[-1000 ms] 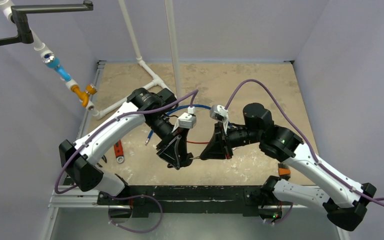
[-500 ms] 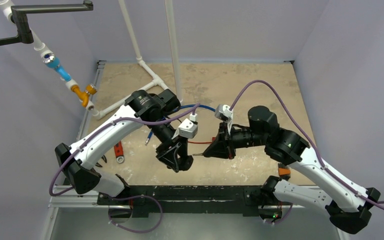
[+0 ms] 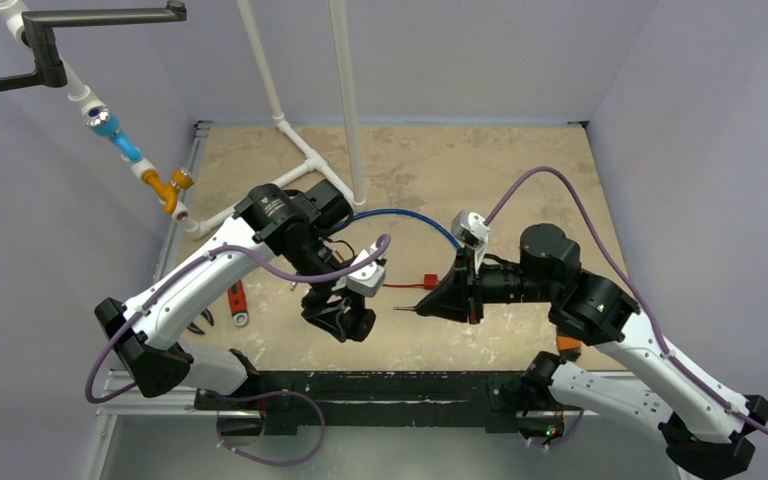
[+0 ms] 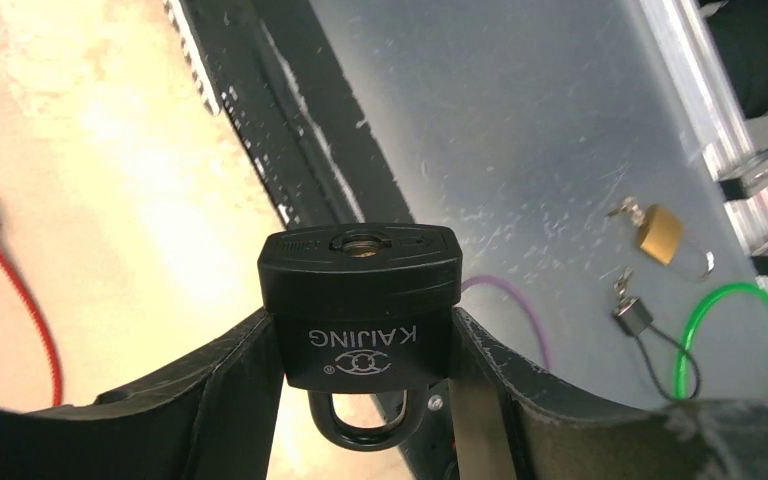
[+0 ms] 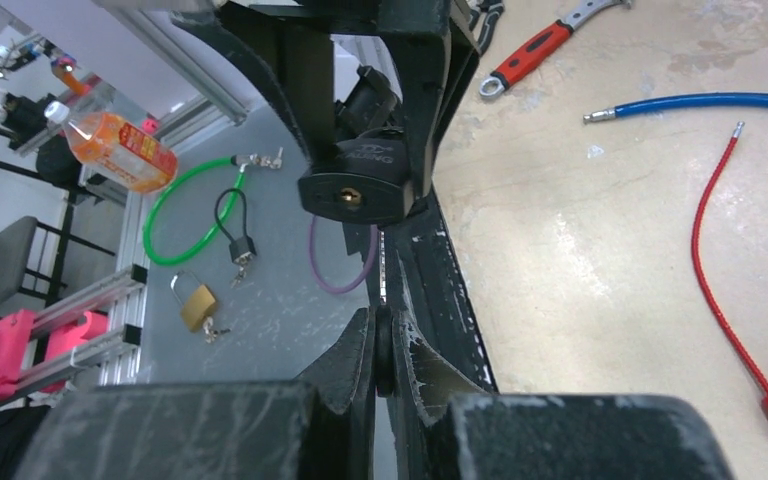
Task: Unlock with the key
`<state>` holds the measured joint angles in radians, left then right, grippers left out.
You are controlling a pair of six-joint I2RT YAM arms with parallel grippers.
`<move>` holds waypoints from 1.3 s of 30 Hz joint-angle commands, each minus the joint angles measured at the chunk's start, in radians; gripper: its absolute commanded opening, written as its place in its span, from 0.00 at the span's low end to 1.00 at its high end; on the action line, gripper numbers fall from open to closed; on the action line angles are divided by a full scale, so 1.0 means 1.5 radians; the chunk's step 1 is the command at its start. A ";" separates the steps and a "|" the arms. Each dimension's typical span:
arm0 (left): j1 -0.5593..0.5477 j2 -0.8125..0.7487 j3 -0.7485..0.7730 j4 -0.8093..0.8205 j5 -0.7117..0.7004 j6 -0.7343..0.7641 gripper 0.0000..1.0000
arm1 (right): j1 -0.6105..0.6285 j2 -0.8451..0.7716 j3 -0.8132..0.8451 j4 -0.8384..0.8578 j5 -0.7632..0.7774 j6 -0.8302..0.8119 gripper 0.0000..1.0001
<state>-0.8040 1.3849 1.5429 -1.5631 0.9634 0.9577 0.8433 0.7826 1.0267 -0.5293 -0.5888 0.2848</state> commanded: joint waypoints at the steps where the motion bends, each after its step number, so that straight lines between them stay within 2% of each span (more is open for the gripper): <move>1: 0.000 -0.007 0.002 -0.152 -0.060 0.058 0.00 | -0.001 -0.011 -0.037 0.084 -0.017 0.067 0.00; 4: 0.000 0.004 0.004 -0.135 -0.122 0.085 0.00 | -0.001 -0.018 -0.068 0.115 -0.012 0.099 0.00; 9: 0.000 -0.031 -0.008 -0.047 -0.153 0.069 0.00 | -0.002 -0.027 -0.126 0.165 0.029 0.169 0.00; 15: 0.000 -0.027 -0.002 -0.002 -0.221 0.055 0.00 | -0.003 0.005 -0.158 0.228 0.004 0.225 0.00; 22: 0.000 -0.047 -0.021 0.108 -0.329 -0.031 0.00 | -0.015 0.045 -0.222 0.363 -0.025 0.313 0.00; 27: 0.000 -0.063 -0.031 0.147 -0.354 -0.067 0.00 | -0.040 0.081 -0.242 0.438 -0.071 0.353 0.00; 39: 0.000 -0.048 -0.028 0.147 -0.337 -0.082 0.00 | -0.092 0.165 -0.267 0.618 -0.182 0.447 0.00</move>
<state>-0.8036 1.3247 1.4849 -1.3903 0.4301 0.8650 0.7139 0.9924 0.6331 0.2363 -0.7750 0.8886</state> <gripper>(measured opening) 0.539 0.033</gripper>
